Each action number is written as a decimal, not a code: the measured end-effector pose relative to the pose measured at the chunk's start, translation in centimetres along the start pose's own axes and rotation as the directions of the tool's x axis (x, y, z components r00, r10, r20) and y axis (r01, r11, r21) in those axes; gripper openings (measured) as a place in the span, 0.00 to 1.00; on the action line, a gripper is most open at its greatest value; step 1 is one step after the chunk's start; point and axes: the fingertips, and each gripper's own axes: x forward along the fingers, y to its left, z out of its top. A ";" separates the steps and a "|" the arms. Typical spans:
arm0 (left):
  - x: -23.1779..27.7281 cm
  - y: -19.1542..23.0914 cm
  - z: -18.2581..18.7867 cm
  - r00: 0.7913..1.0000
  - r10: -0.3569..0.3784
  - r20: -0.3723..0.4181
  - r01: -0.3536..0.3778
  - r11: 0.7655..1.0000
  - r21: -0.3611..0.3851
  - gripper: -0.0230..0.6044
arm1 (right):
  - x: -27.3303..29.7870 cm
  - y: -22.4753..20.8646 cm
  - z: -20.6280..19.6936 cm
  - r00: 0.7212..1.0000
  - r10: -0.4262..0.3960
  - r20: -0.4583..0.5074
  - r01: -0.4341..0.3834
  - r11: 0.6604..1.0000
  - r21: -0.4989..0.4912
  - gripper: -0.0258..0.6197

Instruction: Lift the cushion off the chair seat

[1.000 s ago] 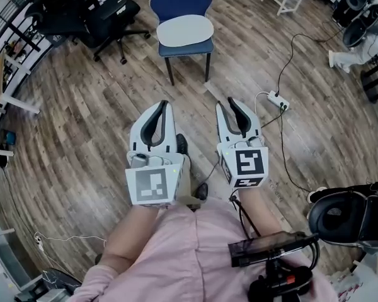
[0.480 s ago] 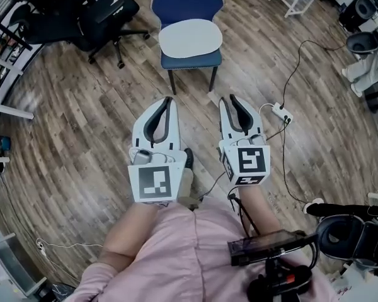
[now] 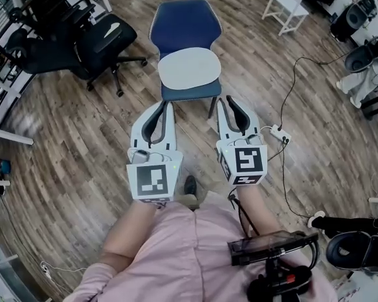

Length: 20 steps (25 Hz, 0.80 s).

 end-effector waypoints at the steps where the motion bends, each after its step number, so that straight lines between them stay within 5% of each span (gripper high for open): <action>1: 0.4 -0.1 -0.1 1.000 -0.003 0.000 0.003 1.000 -0.004 0.06 | 0.2 -0.3 0.0 1.000 -0.003 -0.001 0.003 1.000 -0.001 0.14; 10: 5.0 -0.4 -2.3 0.998 -0.047 -0.047 0.047 0.999 -0.002 0.06 | 3.5 -3.1 -1.6 0.999 -0.037 -0.029 0.037 0.999 0.025 0.13; 20: 15.5 -0.9 -6.8 0.985 -0.079 -0.152 0.084 0.996 0.028 0.06 | 11.2 -9.9 -6.6 0.992 -0.055 -0.109 0.065 0.993 0.098 0.13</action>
